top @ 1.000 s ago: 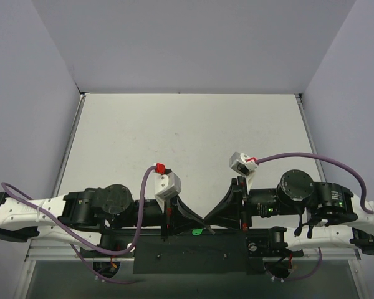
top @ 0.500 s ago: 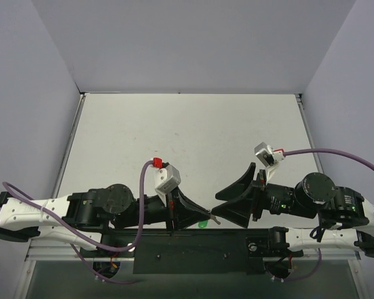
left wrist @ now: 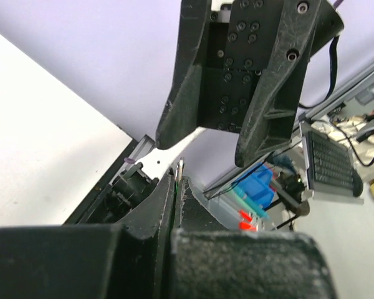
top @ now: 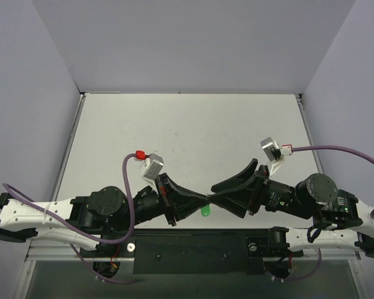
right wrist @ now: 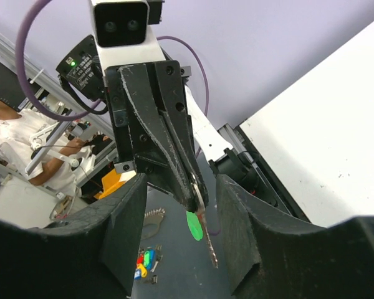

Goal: Remove the keys from the keyring

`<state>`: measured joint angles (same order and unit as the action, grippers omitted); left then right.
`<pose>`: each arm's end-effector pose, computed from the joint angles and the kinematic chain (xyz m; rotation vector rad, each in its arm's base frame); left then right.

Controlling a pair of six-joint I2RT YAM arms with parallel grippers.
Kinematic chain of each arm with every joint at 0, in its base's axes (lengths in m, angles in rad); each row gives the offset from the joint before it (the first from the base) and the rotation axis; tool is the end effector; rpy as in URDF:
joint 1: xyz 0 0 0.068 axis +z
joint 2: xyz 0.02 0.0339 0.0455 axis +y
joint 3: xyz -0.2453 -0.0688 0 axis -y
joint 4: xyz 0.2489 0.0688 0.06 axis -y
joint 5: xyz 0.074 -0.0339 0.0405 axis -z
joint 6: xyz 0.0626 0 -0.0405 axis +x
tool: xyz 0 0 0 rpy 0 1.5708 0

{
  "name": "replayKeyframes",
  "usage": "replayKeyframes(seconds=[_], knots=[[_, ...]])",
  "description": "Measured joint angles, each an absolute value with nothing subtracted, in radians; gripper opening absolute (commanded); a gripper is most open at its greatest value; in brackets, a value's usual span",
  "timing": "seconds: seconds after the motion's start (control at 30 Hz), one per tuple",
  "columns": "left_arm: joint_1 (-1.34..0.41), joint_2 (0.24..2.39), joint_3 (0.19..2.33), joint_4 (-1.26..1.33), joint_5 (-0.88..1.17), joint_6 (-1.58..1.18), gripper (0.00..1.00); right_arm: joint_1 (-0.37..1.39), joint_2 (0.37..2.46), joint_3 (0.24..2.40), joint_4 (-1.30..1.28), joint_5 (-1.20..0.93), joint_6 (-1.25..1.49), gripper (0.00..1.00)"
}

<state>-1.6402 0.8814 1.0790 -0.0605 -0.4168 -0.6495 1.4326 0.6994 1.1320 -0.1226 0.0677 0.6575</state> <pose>0.0096 -0.2275 0.4284 0.4203 1.5971 -1.5367 0.0267 0.1609 0.4719 -0.4941 1.3915 1.7233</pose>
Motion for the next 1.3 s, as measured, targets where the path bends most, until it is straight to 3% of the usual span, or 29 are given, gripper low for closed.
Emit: replayKeyframes(seconds=[0.73, 1.3], knots=[[-1.640, 0.878, 1.050, 0.068, -0.487, -0.701, 0.00, 1.433, 0.716, 1.132, -0.086, 0.075, 0.652, 0.23], [-1.640, 0.889, 1.050, 0.079, -0.486, -0.704, 0.00, 1.432, 0.713, 1.131, -0.084, 0.105, 0.646, 0.17]])
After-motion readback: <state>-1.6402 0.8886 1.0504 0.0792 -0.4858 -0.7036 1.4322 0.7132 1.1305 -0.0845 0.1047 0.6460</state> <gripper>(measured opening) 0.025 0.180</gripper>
